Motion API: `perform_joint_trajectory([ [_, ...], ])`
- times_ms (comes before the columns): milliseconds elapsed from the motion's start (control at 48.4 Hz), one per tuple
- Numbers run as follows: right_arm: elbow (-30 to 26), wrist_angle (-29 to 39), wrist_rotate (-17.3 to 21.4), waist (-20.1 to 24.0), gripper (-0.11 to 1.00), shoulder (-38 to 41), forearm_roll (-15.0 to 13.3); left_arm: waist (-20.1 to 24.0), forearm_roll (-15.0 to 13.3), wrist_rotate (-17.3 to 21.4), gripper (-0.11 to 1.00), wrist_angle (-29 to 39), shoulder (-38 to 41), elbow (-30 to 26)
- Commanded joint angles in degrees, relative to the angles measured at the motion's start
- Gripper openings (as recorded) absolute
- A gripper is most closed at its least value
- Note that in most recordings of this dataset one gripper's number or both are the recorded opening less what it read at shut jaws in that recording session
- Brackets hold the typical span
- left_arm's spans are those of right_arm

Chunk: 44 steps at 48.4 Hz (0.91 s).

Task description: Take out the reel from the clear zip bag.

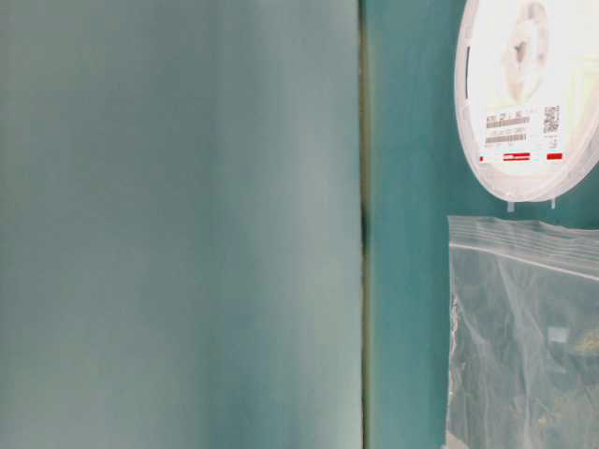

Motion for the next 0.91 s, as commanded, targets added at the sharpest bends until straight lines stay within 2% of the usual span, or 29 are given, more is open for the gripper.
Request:
perform_joint_trajectory([
  [0, -1.3, -0.3, -0.7, 0.2, 0.89, 0.1, -0.4, 0.0, 0.1, 0.2, 0.92, -0.2, 0.3, -1.7],
  [579, -1.3, -0.3, -0.7, 0.2, 0.89, -0.4, -0.5, -0.1, 0.1, -0.4, 0.92, -0.2, 0.3, -1.6],
  [889, -1.2, -0.3, -0.7, 0.1, 0.89, -3.8, -0.6, 0.0, 0.1, -0.5, 0.92, -0.3, 0.1, -1.7],
])
